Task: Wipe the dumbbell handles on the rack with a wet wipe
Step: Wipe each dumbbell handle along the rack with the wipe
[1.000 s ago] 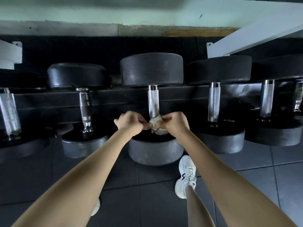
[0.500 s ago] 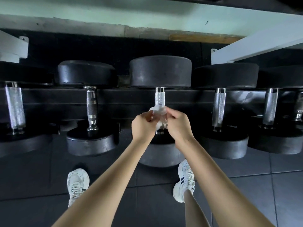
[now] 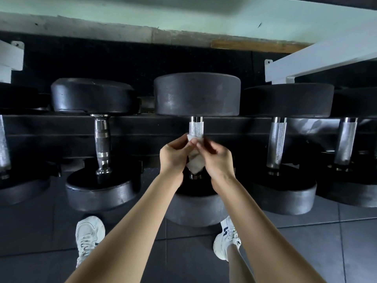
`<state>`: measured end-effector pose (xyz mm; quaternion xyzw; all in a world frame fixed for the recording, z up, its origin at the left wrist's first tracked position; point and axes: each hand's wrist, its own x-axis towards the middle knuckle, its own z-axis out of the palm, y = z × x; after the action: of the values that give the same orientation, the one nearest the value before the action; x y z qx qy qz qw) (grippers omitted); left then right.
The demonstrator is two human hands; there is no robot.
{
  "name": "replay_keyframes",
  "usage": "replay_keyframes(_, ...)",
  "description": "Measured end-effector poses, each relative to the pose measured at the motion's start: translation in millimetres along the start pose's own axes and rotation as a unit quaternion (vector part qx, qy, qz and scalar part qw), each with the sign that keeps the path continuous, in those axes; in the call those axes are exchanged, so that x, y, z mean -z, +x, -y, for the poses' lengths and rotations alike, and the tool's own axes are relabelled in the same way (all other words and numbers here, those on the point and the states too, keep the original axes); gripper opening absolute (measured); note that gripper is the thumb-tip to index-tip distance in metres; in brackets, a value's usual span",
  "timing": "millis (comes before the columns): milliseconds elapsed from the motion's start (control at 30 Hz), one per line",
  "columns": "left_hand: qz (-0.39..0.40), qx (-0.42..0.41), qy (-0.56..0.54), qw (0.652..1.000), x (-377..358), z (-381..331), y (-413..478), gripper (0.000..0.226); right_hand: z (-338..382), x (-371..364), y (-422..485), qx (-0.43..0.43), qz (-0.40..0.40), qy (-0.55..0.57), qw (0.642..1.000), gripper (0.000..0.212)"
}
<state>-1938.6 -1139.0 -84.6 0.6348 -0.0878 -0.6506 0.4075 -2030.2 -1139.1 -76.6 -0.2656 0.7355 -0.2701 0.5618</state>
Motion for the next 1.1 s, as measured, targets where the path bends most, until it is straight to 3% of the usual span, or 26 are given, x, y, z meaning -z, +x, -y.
replay_keyframes(100,0.085,0.012,0.036,0.996,12.3,-1.0,5.4,0.031,-4.6,5.8,4.3,-0.025,0.038,-0.045,0.998,0.022)
replay_keyframes(200,0.133,0.012,0.097,0.986,21.9,-2.8,10.5,0.030,-7.0,3.8,7.1,0.013,0.010,-0.036,0.999,0.005)
replay_keyframes(267,0.116,-0.021,0.121,0.986,19.6,-4.0,13.1,0.022,-4.8,-0.3,8.1,0.040,-0.008,-0.005,0.999,0.005)
replay_keyframes(533,0.077,-0.095,0.002,0.992,-3.1,-14.7,30.3,0.012,22.9,-14.7,27.3,0.103,-0.037,0.082,0.991,0.012)
replay_keyframes(667,0.071,-0.094,0.060,0.991,-0.4,-17.8,29.0,0.015,21.7,-10.4,25.3,0.088,-0.009,0.066,0.994,0.006)
replay_keyframes(867,0.077,-0.066,0.181,0.978,14.0,-10.7,17.5,0.026,7.3,8.3,16.4,0.061,0.049,-0.031,0.996,0.009)
replay_keyframes(933,0.104,-0.065,0.238,0.963,24.0,-4.2,16.1,0.028,-2.0,16.0,15.5,0.055,0.077,-0.089,0.992,0.004)
replay_keyframes(1000,0.135,-0.049,0.303,0.942,32.1,-0.5,14.7,0.031,-12.4,23.1,16.6,0.051,0.104,-0.153,0.981,0.016)
replay_keyframes(1100,0.150,-0.034,0.296,0.943,35.7,1.1,13.0,0.031,-18.5,27.2,16.4,0.048,0.126,-0.161,0.978,0.014)
